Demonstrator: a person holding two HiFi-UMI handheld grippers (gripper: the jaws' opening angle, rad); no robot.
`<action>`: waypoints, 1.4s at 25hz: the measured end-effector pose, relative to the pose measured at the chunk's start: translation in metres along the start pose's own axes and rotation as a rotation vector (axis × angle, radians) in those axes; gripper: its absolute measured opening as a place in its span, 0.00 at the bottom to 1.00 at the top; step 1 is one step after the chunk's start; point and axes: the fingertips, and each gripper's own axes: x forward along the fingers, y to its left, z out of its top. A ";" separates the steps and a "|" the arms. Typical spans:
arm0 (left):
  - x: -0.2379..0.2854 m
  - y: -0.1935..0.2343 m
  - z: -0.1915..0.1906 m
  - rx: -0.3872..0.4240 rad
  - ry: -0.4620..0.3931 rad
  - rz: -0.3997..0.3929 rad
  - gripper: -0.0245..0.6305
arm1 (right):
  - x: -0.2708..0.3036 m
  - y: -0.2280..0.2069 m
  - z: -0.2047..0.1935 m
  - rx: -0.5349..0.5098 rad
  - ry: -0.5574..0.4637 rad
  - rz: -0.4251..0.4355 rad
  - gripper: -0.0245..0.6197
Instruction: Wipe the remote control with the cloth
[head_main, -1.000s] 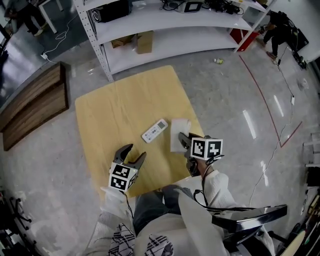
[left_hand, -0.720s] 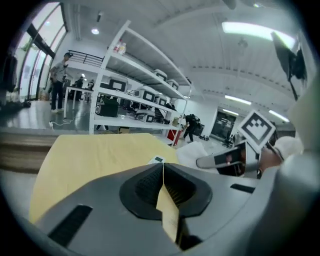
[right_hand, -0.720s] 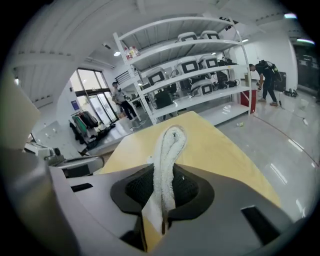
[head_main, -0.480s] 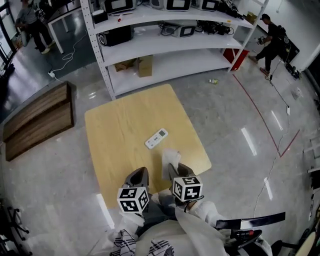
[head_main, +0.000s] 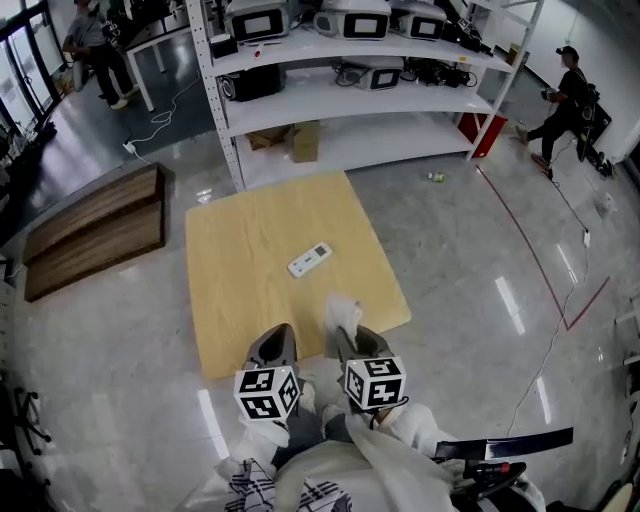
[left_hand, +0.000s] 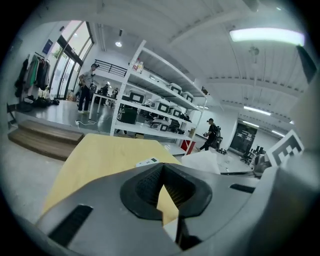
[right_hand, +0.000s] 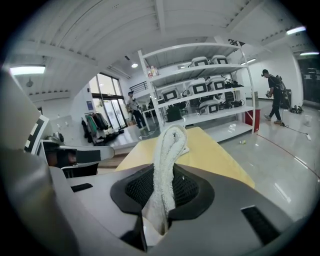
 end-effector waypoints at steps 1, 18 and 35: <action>-0.006 -0.002 0.001 -0.003 -0.006 0.002 0.04 | -0.005 0.002 0.001 0.000 -0.005 0.001 0.18; -0.054 -0.010 0.003 0.034 -0.051 -0.007 0.04 | -0.031 0.048 -0.007 -0.041 -0.015 0.060 0.18; -0.039 -0.020 0.006 0.056 -0.039 -0.027 0.04 | -0.023 0.040 0.002 -0.050 -0.015 0.054 0.18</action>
